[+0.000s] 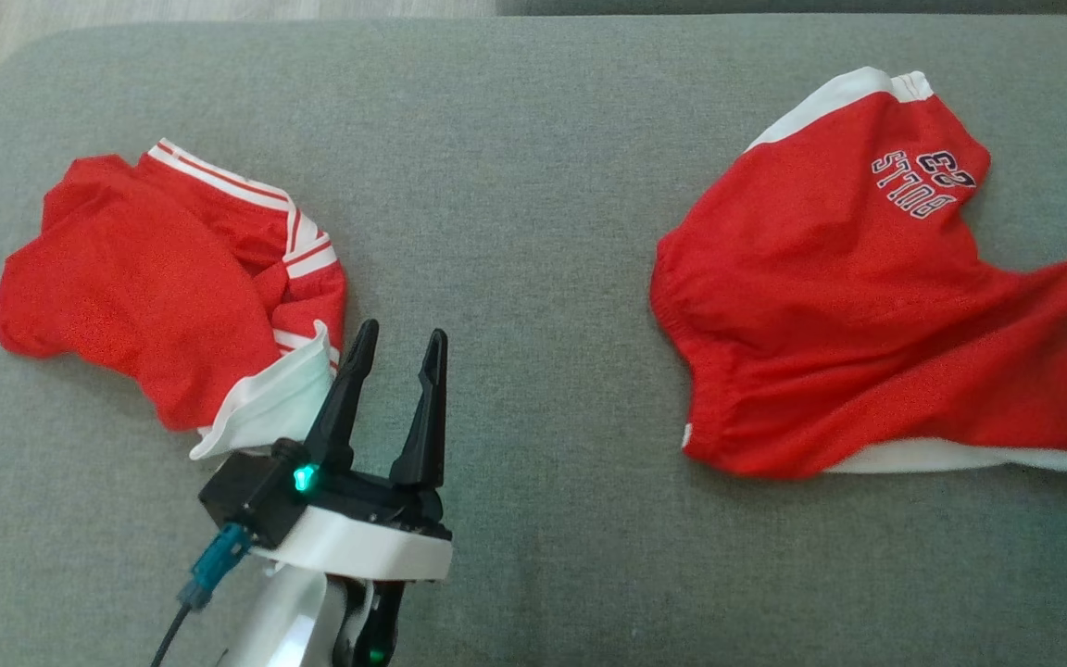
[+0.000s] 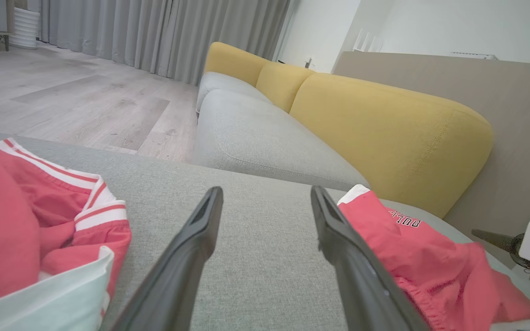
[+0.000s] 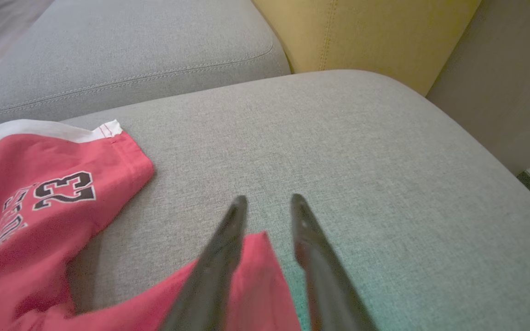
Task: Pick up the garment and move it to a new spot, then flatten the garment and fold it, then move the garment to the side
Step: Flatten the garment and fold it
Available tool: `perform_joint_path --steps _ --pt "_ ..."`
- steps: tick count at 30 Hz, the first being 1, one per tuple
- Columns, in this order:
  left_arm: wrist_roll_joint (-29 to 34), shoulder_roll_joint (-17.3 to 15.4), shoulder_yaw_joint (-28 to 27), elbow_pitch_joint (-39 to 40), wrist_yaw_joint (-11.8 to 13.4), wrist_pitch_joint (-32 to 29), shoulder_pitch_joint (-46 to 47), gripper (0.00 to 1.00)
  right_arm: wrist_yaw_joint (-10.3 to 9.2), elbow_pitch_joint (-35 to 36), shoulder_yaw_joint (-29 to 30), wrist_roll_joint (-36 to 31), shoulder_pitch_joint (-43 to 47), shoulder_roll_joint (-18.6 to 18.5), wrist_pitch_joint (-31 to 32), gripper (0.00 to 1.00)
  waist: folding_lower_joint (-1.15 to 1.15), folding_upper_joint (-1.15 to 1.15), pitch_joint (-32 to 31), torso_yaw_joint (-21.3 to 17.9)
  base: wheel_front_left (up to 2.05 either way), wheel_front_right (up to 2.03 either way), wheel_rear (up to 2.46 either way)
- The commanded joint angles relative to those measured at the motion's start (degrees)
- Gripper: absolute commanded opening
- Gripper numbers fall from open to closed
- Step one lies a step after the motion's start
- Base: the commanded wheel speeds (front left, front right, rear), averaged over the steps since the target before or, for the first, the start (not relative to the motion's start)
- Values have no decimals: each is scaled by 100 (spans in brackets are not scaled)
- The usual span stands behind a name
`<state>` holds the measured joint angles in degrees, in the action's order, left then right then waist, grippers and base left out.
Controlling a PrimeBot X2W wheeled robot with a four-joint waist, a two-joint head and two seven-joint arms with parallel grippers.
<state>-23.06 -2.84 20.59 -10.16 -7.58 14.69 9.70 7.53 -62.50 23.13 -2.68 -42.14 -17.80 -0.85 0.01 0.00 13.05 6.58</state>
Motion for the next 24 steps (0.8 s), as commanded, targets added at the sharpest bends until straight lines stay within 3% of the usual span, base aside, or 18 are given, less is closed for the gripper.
perform_joint_path --steps 1,7,12,14,24 --pt "-29 -4 -149 149 9 31 201 100 -4 114 -25 -162 -229 15 -174 100 -1 0 -28 13 0 0 0" --pt "-43 -4 -274 153 9 31 111 100 -4 416 -254 -634 -236 546 -985 100 -1 0 -246 -89 0 0 0" --pt "-36 -4 -450 172 9 31 -18 100 -4 965 -807 -439 -9 1214 -1360 100 -1 0 -558 -275 0 0 0" --pt "-36 -4 -485 183 9 31 -49 100 -4 1143 -966 -304 86 1312 -1384 100 -1 0 -623 -315 0 0 0" --pt "-58 -4 -642 208 9 31 -383 100 -4 3453 -3014 1518 2212 1490 -1413 100 -1 0 -1102 -569 0 0 0"
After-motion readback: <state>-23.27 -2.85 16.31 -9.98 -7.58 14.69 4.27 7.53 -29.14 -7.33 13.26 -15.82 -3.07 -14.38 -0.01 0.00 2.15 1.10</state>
